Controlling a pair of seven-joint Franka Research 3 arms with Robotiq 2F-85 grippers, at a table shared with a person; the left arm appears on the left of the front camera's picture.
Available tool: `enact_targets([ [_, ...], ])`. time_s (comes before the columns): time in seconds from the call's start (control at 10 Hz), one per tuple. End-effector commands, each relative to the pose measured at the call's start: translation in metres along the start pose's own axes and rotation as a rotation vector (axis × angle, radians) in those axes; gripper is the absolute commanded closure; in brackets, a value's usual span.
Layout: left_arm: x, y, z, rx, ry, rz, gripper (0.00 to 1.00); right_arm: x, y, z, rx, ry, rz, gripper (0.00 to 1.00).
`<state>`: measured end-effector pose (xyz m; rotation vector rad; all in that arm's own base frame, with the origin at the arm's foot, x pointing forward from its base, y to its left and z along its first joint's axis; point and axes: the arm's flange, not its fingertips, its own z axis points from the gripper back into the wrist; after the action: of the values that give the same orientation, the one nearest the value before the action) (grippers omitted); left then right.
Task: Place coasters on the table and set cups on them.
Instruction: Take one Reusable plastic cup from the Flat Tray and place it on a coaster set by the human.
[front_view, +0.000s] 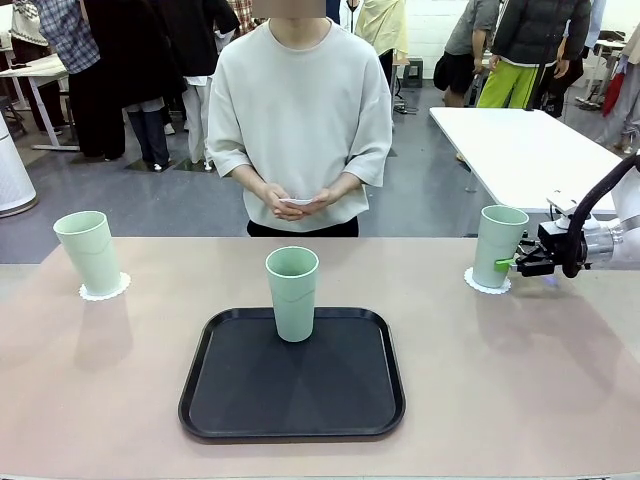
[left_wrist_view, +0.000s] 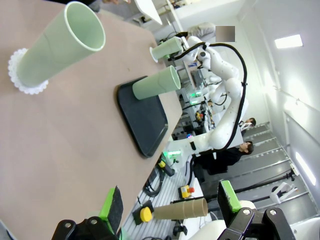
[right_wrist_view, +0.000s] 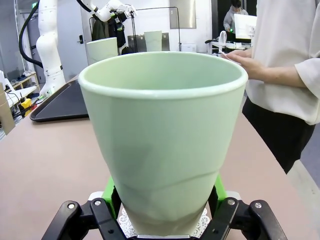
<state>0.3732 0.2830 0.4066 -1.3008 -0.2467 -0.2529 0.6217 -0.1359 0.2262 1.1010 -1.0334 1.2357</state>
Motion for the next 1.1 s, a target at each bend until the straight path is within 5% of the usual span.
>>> enact_targets([
  [0.0, 0.001, -0.003, 0.002, 0.006, -0.003, 0.013, 0.00, -0.003, -0.008, -0.002, 0.012, 0.072, -0.017, 0.00],
  [1.0, 0.001, -0.003, 0.002, 0.006, -0.003, 0.013, 0.00, 0.001, -0.006, 0.008, 0.021, 0.171, -0.052, 0.00],
])
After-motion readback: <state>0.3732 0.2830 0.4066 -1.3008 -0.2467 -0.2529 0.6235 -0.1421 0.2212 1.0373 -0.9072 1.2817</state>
